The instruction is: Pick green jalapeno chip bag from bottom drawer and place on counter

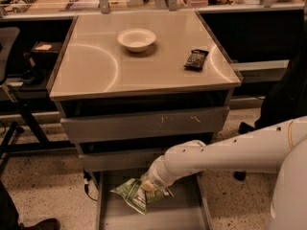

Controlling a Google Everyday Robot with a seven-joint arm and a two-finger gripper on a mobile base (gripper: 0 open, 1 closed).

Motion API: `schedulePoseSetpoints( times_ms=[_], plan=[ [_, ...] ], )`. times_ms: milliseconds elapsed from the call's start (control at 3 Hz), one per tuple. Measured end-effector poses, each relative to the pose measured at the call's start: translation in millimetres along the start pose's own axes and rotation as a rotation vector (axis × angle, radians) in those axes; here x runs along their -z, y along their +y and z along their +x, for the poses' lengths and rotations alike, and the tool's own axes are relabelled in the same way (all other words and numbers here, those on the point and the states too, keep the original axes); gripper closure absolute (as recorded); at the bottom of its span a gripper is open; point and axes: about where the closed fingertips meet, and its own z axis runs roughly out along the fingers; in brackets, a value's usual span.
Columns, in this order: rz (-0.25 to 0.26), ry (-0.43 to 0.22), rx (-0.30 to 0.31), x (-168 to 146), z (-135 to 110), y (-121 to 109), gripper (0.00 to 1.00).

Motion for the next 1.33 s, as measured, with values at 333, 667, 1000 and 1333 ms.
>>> schedulePoseSetpoints(
  times_ms=[333, 667, 1000, 1333],
  plan=[
    [-0.016, -0.001, -0.021, -5, 3, 0, 1.00],
    [-0.005, -0.032, -0.031, 22, -15, -18, 1.00],
    [0.054, -0.024, -0.001, 81, -42, -42, 1.00],
    [0.100, 0.009, 0.026, 129, -67, -54, 1.00]
  ],
)
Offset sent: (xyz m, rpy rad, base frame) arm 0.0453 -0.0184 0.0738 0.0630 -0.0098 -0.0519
